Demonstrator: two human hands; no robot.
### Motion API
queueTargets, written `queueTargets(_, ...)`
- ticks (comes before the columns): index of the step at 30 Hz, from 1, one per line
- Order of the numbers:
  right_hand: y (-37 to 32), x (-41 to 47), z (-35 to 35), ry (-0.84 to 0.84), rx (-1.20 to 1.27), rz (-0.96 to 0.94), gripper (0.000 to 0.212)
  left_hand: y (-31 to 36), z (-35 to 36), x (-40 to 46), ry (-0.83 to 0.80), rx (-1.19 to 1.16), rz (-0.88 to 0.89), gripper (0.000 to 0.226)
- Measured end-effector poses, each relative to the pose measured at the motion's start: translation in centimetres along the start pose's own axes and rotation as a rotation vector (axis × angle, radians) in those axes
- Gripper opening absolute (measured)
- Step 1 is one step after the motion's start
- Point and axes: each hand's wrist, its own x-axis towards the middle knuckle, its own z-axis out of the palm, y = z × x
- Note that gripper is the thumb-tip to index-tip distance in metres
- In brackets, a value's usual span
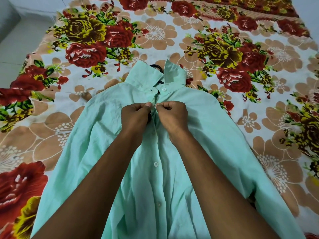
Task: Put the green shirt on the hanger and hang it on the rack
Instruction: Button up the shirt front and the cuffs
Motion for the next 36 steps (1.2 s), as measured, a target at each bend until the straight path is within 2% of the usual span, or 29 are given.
queueTargets(5,0.0,0.1,-0.2,-0.035,-0.003,-0.001,0.012,0.4,-0.6,-0.1,-0.078,0.004,-0.006,0.010)
queueTargets(11,0.4,-0.1,-1.0,-0.158,0.127,-0.006,0.025,1.0,-1.1,0.7,-0.136,0.128,-0.003,0.008)
queueTargets(14,0.5,-0.1,-1.4,-0.204,0.156,-0.027,0.020,1.0,-1.3,1.0,-0.170,0.146,-0.003,0.008)
queueTargets(18,0.8,0.2,-1.2,-0.183,0.100,-0.047,0.019,1.0,-1.6,1.5,-0.228,0.139,-0.023,0.007)
queueTargets(21,1.1,0.1,-1.1,-0.153,0.026,-0.076,0.020,1.0,-1.3,2.0,-0.203,0.179,-0.055,0.009)
queueTargets(26,1.4,-0.3,-1.2,0.010,-0.246,-0.261,0.012,1.5,-0.4,2.4,-0.162,0.320,-0.100,0.015)
queueTargets(28,1.3,0.2,-1.6,0.038,-0.251,-0.221,0.009,1.6,-0.2,2.4,-0.146,0.393,-0.036,0.013)
queueTargets(30,0.8,1.0,-2.3,0.070,-0.209,-0.221,0.009,1.7,0.2,2.4,-0.078,0.509,0.146,0.019)
queueTargets(33,-1.2,2.5,-3.0,0.089,-0.193,-0.342,0.010,2.8,1.3,2.5,0.048,0.688,0.430,0.013)
queueTargets(36,-2.6,4.4,-2.2,-0.008,-0.271,-0.315,0.013,3.6,2.6,3.3,0.045,0.855,0.513,0.035)
